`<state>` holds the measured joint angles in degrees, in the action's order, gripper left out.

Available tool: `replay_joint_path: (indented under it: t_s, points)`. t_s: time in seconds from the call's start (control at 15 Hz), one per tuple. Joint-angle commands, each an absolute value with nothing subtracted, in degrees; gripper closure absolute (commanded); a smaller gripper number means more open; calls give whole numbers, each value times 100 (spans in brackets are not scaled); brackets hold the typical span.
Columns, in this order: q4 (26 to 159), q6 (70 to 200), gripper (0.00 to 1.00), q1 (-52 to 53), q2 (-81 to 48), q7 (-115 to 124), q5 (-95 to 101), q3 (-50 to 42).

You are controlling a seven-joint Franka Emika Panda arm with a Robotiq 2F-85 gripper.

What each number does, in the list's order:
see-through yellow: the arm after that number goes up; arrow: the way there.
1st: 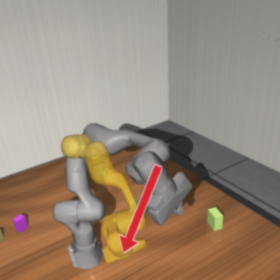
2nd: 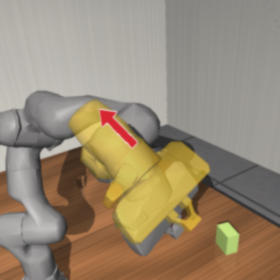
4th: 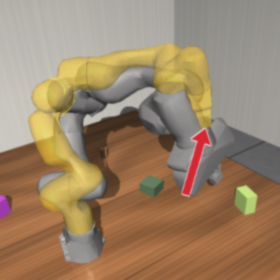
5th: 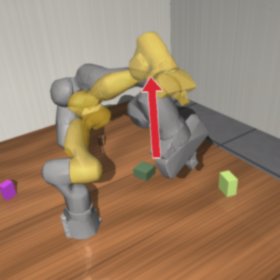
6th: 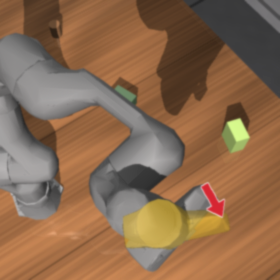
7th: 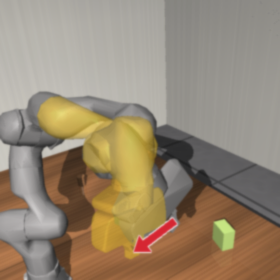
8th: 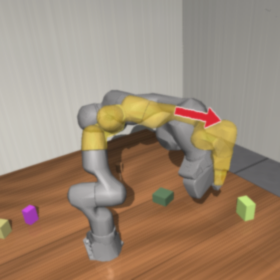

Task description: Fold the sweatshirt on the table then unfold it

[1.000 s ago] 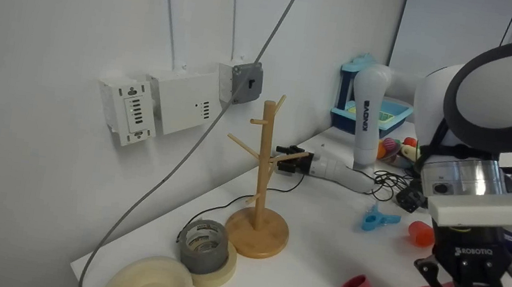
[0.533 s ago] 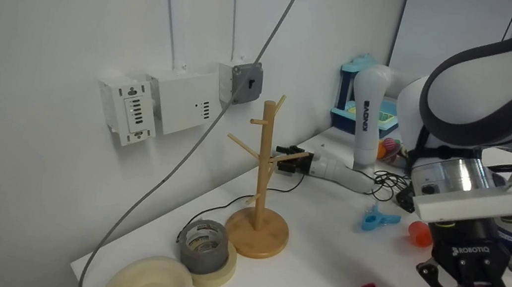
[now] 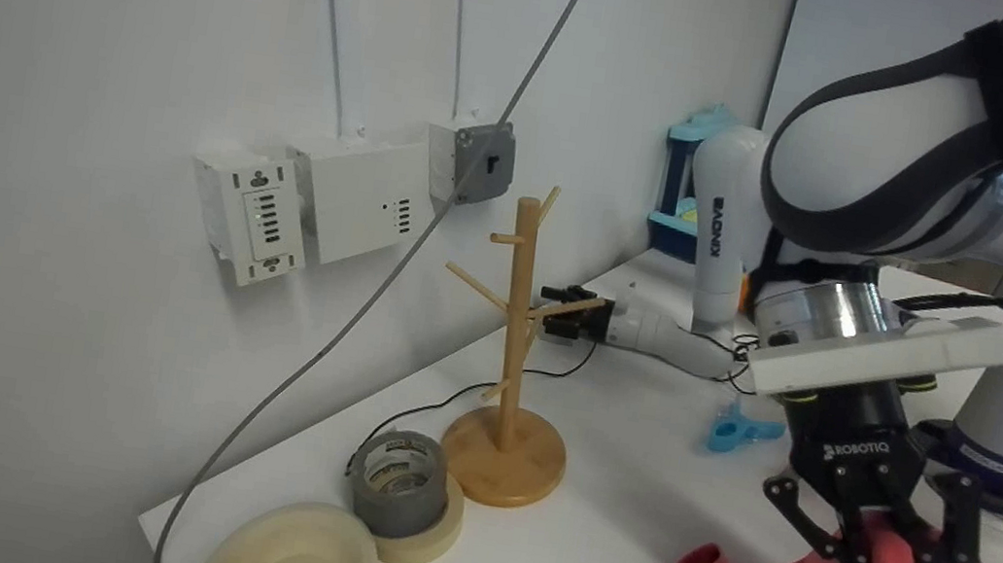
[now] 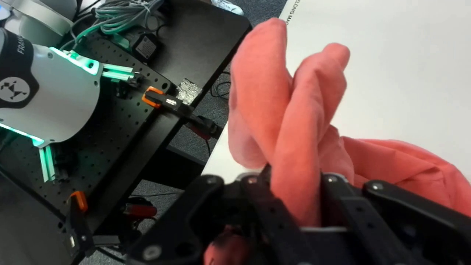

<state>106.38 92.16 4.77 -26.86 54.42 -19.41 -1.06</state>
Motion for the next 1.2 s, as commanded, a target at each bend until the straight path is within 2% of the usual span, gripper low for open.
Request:
replay_joint_path:
  t_s: [0.0, 0.6, 1.13]
  points:
    - [9837, 8886, 96, 435, -3242, 5595, -1837, -192]
    - [8823, 8891, 96, 429, -4130, 5916, -1850, -331]
    - [8427, 9512, 96, 528, -4534, 5944, -1703, -351]
